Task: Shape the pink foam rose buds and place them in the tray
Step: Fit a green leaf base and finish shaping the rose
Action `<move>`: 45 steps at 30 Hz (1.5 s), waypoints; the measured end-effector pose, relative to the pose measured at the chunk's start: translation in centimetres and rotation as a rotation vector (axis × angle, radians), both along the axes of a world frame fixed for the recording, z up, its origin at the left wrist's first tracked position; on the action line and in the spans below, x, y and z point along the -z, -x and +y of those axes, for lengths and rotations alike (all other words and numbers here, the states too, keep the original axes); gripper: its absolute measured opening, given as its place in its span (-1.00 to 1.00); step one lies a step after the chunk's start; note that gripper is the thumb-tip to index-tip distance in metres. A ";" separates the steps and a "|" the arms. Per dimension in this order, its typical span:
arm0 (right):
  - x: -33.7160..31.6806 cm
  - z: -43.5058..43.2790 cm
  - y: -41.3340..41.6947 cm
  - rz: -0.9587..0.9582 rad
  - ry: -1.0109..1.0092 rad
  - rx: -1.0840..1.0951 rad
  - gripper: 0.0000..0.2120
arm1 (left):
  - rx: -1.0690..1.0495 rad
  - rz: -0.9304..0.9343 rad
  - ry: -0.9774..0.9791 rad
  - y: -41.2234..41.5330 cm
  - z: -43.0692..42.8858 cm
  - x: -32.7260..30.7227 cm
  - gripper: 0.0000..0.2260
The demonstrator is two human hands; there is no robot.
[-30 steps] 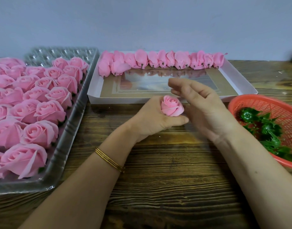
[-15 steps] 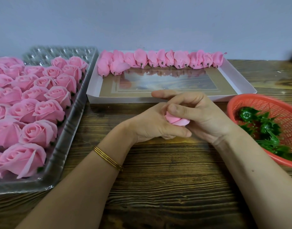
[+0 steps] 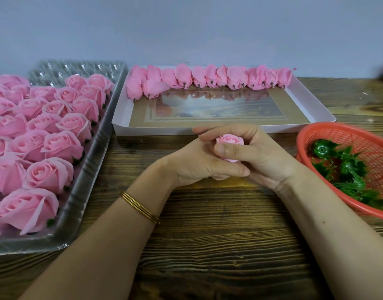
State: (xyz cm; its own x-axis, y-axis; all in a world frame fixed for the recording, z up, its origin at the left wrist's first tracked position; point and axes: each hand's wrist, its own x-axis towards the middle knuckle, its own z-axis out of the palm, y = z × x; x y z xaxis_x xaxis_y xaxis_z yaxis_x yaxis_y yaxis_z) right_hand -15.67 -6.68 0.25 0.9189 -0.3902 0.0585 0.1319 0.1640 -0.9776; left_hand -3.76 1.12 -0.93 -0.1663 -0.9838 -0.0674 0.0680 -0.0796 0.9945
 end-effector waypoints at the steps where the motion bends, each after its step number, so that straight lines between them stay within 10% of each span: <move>1: 0.0 0.0 0.0 0.000 0.006 -0.006 -0.79 | -0.004 0.008 0.002 0.0 0.0 0.0 -0.73; 24: 0.3 -0.5 0.3 0.023 0.006 -0.063 -0.57 | -0.068 -0.054 0.055 0.1 0.2 -0.4 -0.84; 45: -0.6 0.1 0.1 -0.014 0.022 0.100 -0.81 | -0.086 -0.119 0.036 0.1 -0.1 -0.1 -0.79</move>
